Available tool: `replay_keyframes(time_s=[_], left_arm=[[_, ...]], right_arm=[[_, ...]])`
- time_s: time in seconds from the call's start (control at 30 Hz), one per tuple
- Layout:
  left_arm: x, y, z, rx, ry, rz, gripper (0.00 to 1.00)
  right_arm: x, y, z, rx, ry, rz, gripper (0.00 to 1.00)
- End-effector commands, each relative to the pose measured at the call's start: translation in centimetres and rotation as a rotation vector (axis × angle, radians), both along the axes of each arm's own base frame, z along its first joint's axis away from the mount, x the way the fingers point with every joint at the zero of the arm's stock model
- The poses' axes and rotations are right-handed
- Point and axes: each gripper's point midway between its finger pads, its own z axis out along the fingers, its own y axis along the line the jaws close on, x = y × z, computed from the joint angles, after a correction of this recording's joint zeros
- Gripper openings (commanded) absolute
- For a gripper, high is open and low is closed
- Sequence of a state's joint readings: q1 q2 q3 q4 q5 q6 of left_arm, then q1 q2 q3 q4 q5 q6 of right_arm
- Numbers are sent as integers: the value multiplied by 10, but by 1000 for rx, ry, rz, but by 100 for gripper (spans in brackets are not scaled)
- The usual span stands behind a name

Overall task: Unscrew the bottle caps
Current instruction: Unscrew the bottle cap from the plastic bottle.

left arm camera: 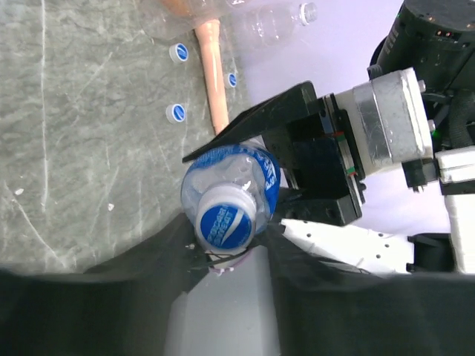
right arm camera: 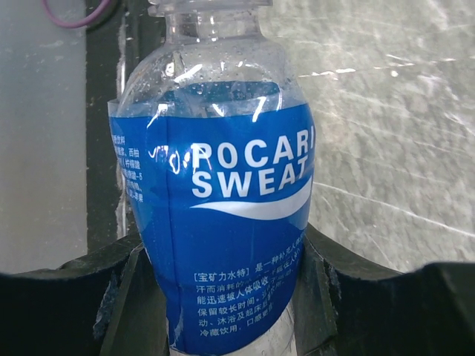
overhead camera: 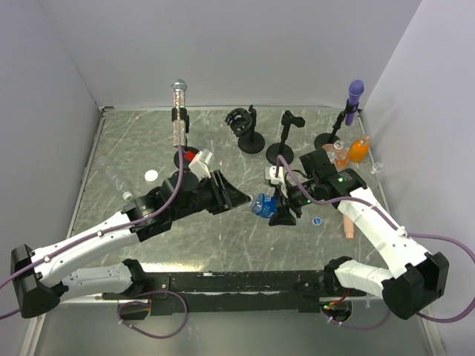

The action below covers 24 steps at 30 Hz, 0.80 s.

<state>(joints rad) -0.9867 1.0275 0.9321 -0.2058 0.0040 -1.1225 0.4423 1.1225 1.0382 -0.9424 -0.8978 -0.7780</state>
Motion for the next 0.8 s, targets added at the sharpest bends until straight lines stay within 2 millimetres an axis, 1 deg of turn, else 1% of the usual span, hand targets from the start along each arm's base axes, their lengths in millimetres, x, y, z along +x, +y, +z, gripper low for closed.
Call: replay_keyframes(time_s=[0.0,0.1,0.17,0.2,0.23,0.3,0.37,0.43,0.5,0.53,0.57,0.6,0.63,0.7,0.77], left_arm=[[-6,1,16,-69,4,-47,66],[-7,6,19,-69,-52,-84,88],[-10,12,19,-42,-108,-121,98],[-15,14,22,-26,-179,-176,99],[-22,15,24,-13,-257,-241,97],[-34,23,19,71,-433,-363,97],[-49,32,15,120,-579,-473,96],[-55,40,10,155,-723,-528,97],[-60,45,7,167,-907,-573,97],[-61,48,13,165,-1031,-571,97],[-61,50,11,166,-1105,-568,97],[-58,51,9,188,-1221,-558,97],[-56,51,15,188,-1308,-539,97],[-47,47,23,209,-1414,-508,97],[-38,39,28,239,-1455,-515,97]], right_arm=[[11,-3,11,36,-58,-37,24],[10,-3,12,41,-53,-36,24],[10,-3,12,44,-51,-34,24],[10,-3,13,45,-52,-34,24],[9,-3,13,48,-53,-34,24],[9,-4,14,52,-55,-35,24],[7,-4,17,62,-61,-30,24],[6,-4,18,70,-64,-24,24],[5,-4,19,76,-66,-15,24],[4,-4,19,80,-64,-9,24],[2,-4,20,86,-65,-2,24],[1,-4,21,92,-69,6,24],[-2,-4,22,98,-72,18,24],[-6,-3,23,113,-78,38,25],[-11,-3,22,125,-84,62,25]])
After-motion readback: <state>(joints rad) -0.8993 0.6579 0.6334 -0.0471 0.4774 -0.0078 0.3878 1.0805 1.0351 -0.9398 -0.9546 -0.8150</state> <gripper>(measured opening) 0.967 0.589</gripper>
